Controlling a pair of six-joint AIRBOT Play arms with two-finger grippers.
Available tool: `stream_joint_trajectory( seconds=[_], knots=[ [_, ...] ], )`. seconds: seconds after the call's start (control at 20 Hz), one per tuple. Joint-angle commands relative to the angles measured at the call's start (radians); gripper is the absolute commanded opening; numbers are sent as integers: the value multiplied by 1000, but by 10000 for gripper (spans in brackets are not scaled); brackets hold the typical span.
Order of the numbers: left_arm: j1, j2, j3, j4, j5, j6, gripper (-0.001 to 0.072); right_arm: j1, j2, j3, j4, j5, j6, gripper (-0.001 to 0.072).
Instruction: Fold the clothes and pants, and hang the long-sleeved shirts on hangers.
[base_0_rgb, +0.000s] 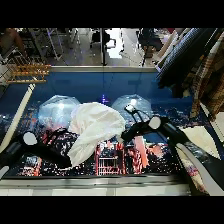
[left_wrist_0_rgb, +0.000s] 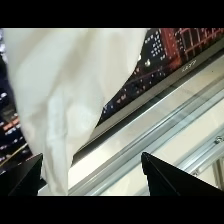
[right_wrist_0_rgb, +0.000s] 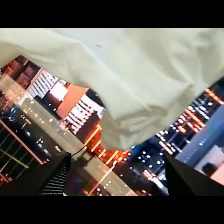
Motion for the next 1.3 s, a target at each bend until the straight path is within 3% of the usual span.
stream_joint_trajectory(
  seconds=[0.0,0.05,0.1,0.15,0.2,0.25,0.3,0.35,0.45,0.6,0.75,0.85,1.0,1.15,1.25],
  knots=[
    [-36,-33,-39,15,104,-52,699,91,-116,19,-78,-57,105,667],
    [-37,-45,-39,12,111,-56,686,90,-142,35,-106,-66,154,660],
    [-37,-60,-39,3,124,-58,530,90,-160,52,-131,-88,200,639],
    [-37,-73,-39,4,145,-79,248,90,-177,71,-150,-114,251,569],
    [-37,-87,-39,-1,167,-103,10,91,-195,91,-179,-134,306,405],
    [-37,-95,-38,-23,179,-116,7,91,-217,118,-208,-122,358,384],
    [-37,-97,-36,-50,179,-116,6,90,-237,145,-237,-91,397,269],
    [-35,-91,-23,-60,164,-116,5,90,-243,170,-269,-44,409,18],
    [-16,-57,62,-55,60,-96,3,90,-202,237,-368,74,410,17],
    [95,35,359,-46,-131,-92,3,90,-34,420,-544,308,393,16],
    [281,103,786,-98,-184,-94,3,95,193,648,-536,471,375,16],
    [433,124,1082,-214,-117,-94,4,112,332,783,-482,446,376,17],
    [629,158,1383,-364,149,-105,4,116,494,928,-274,171,372,17],
    [708,232,1422,-503,365,-103,4,116,538,1016,-228,56,330,17],
    [708,243,1408,-512,345,-93,4,116,515,1014,-273,52,313,17]
  ],
)
